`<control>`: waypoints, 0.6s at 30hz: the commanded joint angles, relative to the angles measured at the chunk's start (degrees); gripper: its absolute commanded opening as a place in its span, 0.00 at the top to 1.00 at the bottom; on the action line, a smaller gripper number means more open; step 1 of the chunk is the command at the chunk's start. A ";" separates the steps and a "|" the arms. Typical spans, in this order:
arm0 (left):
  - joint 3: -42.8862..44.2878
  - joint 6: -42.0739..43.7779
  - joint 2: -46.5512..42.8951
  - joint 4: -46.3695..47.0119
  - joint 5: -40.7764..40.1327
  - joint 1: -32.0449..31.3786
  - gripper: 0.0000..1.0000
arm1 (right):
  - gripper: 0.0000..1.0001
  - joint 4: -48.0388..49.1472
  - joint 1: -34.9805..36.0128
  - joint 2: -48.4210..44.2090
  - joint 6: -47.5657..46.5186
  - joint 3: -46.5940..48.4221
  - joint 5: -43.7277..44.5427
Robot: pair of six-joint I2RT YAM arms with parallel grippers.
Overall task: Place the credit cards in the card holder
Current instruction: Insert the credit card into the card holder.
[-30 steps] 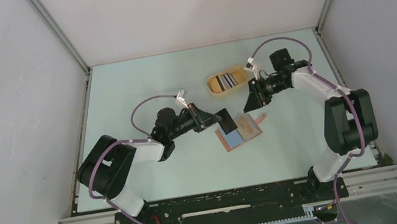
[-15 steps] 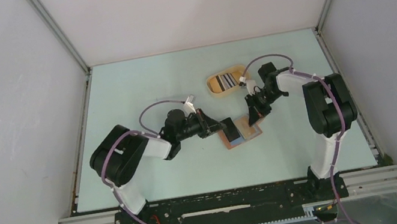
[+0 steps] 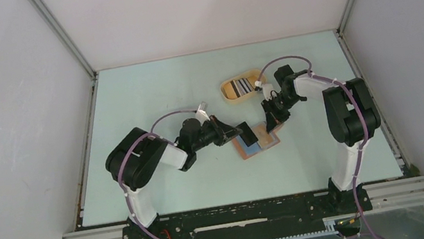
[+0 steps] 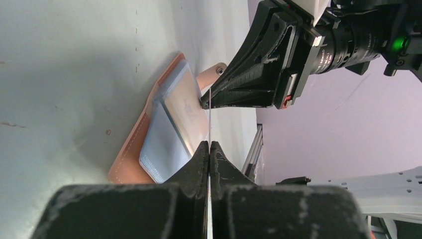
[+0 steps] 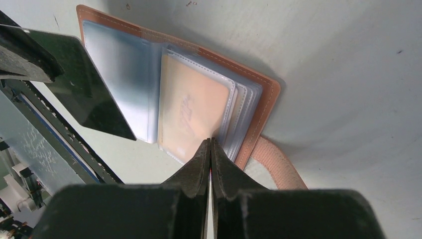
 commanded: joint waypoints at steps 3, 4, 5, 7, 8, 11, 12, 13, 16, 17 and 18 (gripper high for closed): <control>0.12 -1.48 1.05 4.16 -3.37 -1.03 1.00 | 0.92 -0.66 0.49 1.31 -0.34 1.57 3.23; -0.07 -1.46 1.17 4.12 -3.60 -1.15 1.00 | 0.92 -0.65 0.56 1.31 -0.35 1.56 3.29; -0.19 -1.45 1.37 4.08 -3.78 -1.30 1.00 | 0.92 -0.61 0.58 1.32 -0.35 1.60 3.43; -0.24 -1.71 2.01 4.06 -3.84 -1.41 1.00 | 0.92 -0.69 0.66 1.35 -0.25 1.70 3.49; -0.18 -1.89 2.36 4.03 -3.90 -1.40 1.00 | 0.92 -0.79 0.67 1.39 -0.30 1.72 3.52; 0.08 -1.89 2.57 3.07 -3.96 -1.48 1.00 | 0.92 -0.93 0.67 1.49 -0.29 1.81 3.71; 0.13 -1.70 2.48 2.30 -4.01 -1.48 1.00 | 0.92 -0.91 0.67 1.52 -0.30 1.81 3.73; 0.07 -1.48 2.38 1.86 -4.15 -1.47 1.00 | 0.92 -0.89 0.67 1.43 -0.24 1.81 3.78; -0.04 -1.22 2.20 1.27 -4.26 -1.52 1.00 | 0.92 -0.85 0.64 1.46 -0.24 1.81 3.80; -0.04 -1.22 2.27 1.14 -4.29 -1.59 1.00 | 0.92 -0.87 0.66 1.48 -0.19 1.81 3.79; 0.08 -1.22 2.41 1.03 -4.30 -1.59 1.00 | 0.92 -0.85 0.74 1.49 -0.13 1.81 3.81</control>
